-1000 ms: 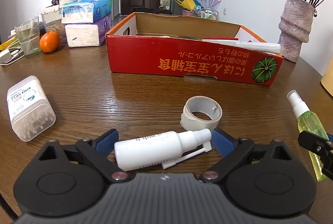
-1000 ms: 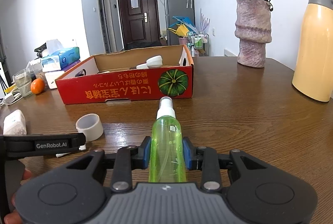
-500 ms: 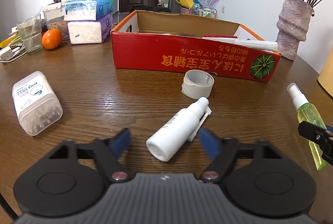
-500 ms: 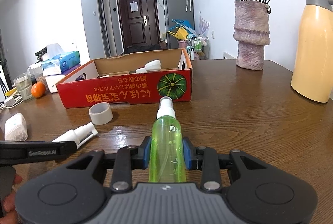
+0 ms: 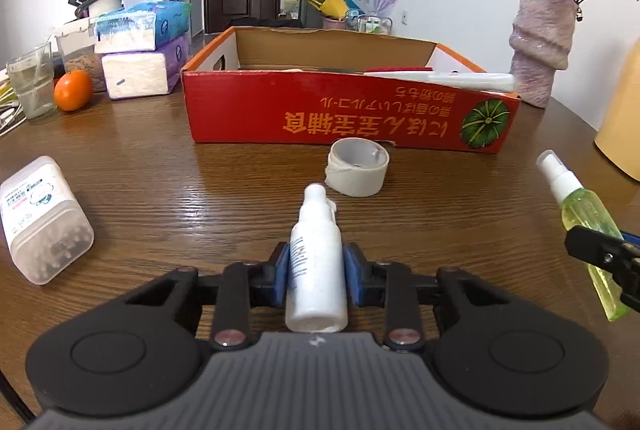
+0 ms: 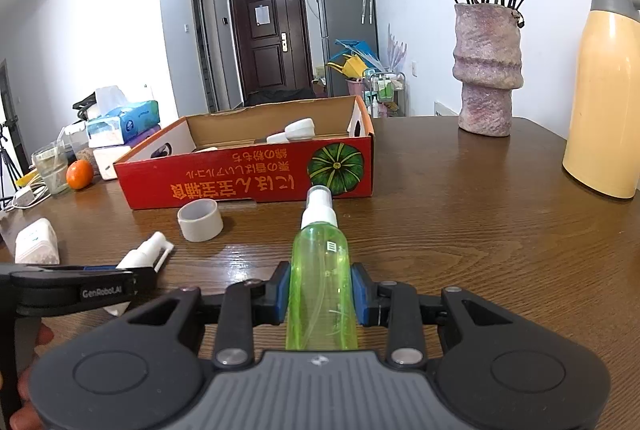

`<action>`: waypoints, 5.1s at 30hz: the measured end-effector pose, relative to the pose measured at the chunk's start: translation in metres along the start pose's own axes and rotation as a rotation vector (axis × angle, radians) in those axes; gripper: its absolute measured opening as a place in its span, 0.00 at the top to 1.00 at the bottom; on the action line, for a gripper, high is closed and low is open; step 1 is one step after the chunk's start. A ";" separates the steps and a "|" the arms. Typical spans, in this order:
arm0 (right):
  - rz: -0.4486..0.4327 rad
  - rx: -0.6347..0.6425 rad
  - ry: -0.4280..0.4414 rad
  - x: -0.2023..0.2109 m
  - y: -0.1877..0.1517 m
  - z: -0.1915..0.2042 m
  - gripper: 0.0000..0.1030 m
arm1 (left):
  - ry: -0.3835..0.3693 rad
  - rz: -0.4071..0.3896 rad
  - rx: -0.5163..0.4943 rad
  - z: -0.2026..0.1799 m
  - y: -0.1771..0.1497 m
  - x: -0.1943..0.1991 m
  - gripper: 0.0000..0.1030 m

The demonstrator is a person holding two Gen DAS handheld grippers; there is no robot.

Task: Organize rigid objects
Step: 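Grasp the white nasal spray bottle with the left tool while the right tool holds the green bottle, then carry the white and green spray bottles with both tools into the box, then open both tools to drop the two spray bottles into the box, then withdraw both tools from the box toward the tape roll and cotton box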

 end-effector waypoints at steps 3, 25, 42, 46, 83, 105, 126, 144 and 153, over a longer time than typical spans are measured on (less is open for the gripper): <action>-0.007 0.008 0.003 0.001 0.000 0.002 0.71 | -0.001 -0.011 0.003 -0.001 0.001 0.005 0.72; -0.083 0.015 0.038 0.015 0.016 0.013 0.71 | -0.010 -0.150 0.046 -0.004 0.028 0.061 0.72; -0.137 0.017 0.065 -0.005 0.059 0.035 0.71 | 0.002 -0.219 0.124 0.005 0.088 0.050 0.72; -0.143 0.010 0.071 -0.016 0.067 0.039 0.71 | 0.005 -0.227 0.142 0.006 0.096 0.041 0.72; -0.160 0.013 0.092 -0.131 0.122 0.059 0.71 | 0.023 -0.253 0.182 0.026 0.169 -0.061 0.72; -0.096 0.037 0.089 -0.208 0.136 0.078 0.71 | 0.100 -0.218 0.174 0.054 0.189 -0.117 0.72; -0.123 0.065 0.026 -0.189 0.137 0.074 0.00 | 0.155 -0.240 0.157 0.064 0.194 -0.099 0.00; -0.143 0.117 -0.007 -0.147 0.122 0.069 0.00 | 0.170 -0.293 0.109 0.052 0.182 -0.051 0.00; -0.148 0.121 -0.007 -0.109 0.109 0.068 0.00 | 0.165 -0.308 0.086 0.052 0.162 -0.013 0.00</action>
Point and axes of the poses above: each gripper's, at about its wrist camera, not at the fingertips, and x roughly against the way its jaws point, z to its left, y to its top, the point moved 5 cm from there along -x, roughly the way its jaws point, and after that the axes turned 6 degrees about -z, right-handed, at the moved point
